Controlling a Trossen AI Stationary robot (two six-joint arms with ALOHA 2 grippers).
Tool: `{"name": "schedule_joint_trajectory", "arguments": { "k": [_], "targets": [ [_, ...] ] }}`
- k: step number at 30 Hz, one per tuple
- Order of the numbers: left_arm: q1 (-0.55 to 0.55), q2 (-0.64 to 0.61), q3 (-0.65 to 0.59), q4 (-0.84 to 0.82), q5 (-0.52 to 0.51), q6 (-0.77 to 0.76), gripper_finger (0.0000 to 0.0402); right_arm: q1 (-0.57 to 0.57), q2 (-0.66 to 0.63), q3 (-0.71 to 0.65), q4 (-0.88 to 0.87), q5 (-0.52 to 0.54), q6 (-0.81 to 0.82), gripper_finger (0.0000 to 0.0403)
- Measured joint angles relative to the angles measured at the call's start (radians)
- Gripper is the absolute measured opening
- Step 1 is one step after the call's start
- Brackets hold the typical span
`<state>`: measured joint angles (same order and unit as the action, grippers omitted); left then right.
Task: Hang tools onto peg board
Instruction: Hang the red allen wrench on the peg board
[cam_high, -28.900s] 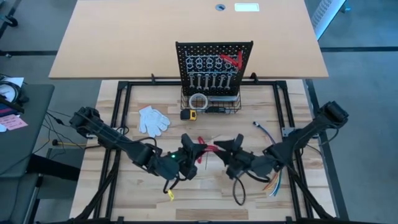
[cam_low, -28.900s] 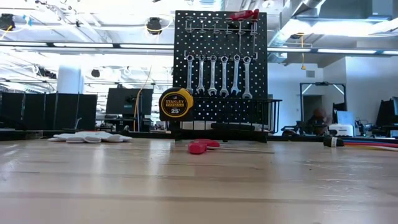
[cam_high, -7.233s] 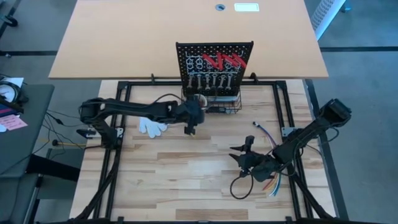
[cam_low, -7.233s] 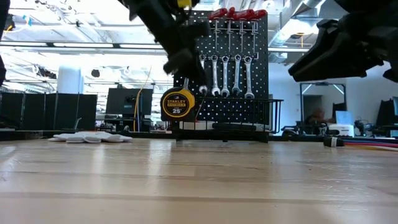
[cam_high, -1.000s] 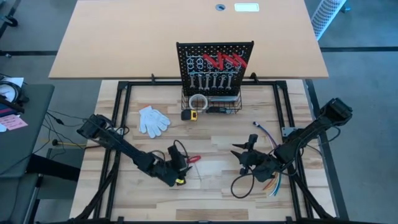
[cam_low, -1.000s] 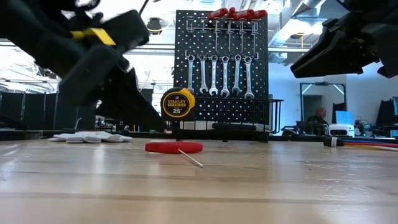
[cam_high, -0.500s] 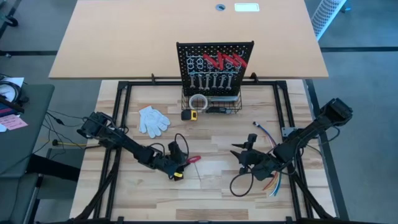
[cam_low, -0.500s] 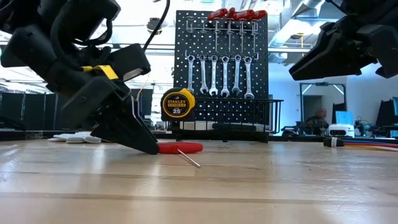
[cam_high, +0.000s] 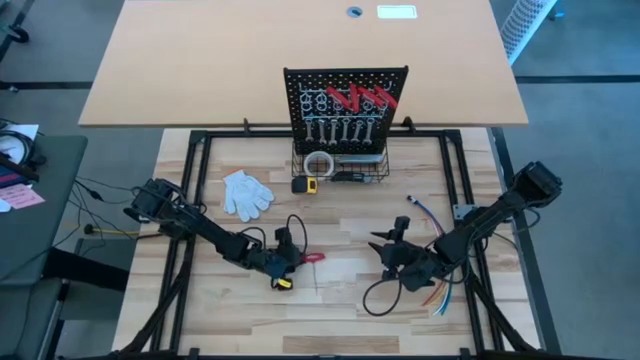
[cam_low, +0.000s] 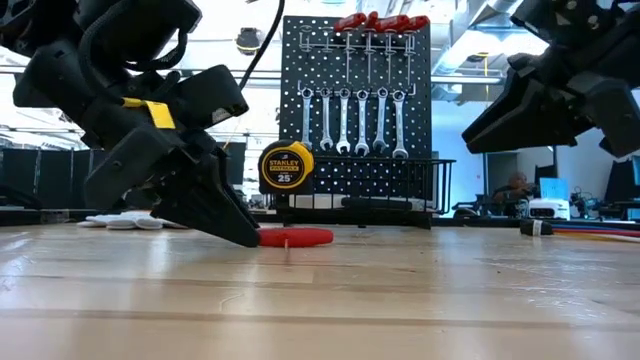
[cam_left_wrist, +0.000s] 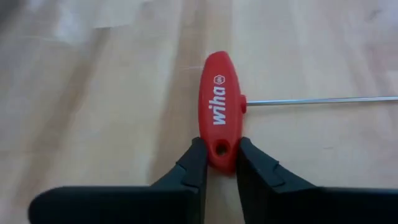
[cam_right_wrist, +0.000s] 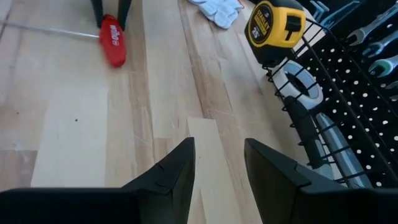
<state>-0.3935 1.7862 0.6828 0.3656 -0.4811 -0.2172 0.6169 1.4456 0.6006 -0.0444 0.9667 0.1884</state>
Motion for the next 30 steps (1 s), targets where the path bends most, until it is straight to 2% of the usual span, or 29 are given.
{"name": "schedule_joint_trajectory", "arguments": {
  "k": [3,6,8,10,15,18,21,23,26,28,30],
  "targets": [
    [-0.009,-0.037,0.021,-0.055,-0.052,0.043,0.0044,0.013,0.0,0.0,0.001,0.001,-0.013,0.0147],
    [-0.033,-0.119,0.065,-0.106,-0.088,0.114,0.0043,0.025,0.0,0.0,0.003,0.001,-0.013,0.0147],
    [-0.048,-0.183,0.096,-0.169,-0.125,0.158,0.0028,0.033,0.0,0.0,0.002,0.001,-0.013,0.0147],
    [-0.066,-0.242,0.129,-0.216,-0.187,0.209,0.0001,0.039,0.0,0.0,0.002,0.001,-0.017,0.0147],
    [-0.116,-0.398,0.22,-0.218,-0.361,0.444,0.0004,0.038,0.0,0.0,0.002,0.001,-0.024,0.0147],
    [-0.115,-0.468,0.258,-0.217,-0.376,0.509,0.0003,0.041,0.0,0.0,0.002,0.001,-0.02,0.0147],
    [-0.107,-0.496,0.263,-0.224,-0.345,0.5,0.0003,0.063,-0.004,0.001,-0.034,0.004,-0.004,0.0147],
    [-0.106,-0.488,0.262,-0.272,-0.334,0.463,0.0002,0.088,-0.028,0.026,-0.149,0.027,0.044,0.0147],
    [-0.106,-0.426,0.262,-0.336,-0.335,0.365,0.0002,0.121,-0.099,0.101,-0.404,0.048,0.209,0.0147],
    [-0.107,-0.364,0.262,-0.346,-0.336,0.308,0.0002,0.123,-0.145,0.147,-0.595,-0.014,0.35,0.0147],
    [-0.107,-0.292,0.262,-0.347,-0.335,0.266,0.0001,0.099,-0.185,0.189,-0.753,-0.151,0.477,0.0147]
  ]
}}
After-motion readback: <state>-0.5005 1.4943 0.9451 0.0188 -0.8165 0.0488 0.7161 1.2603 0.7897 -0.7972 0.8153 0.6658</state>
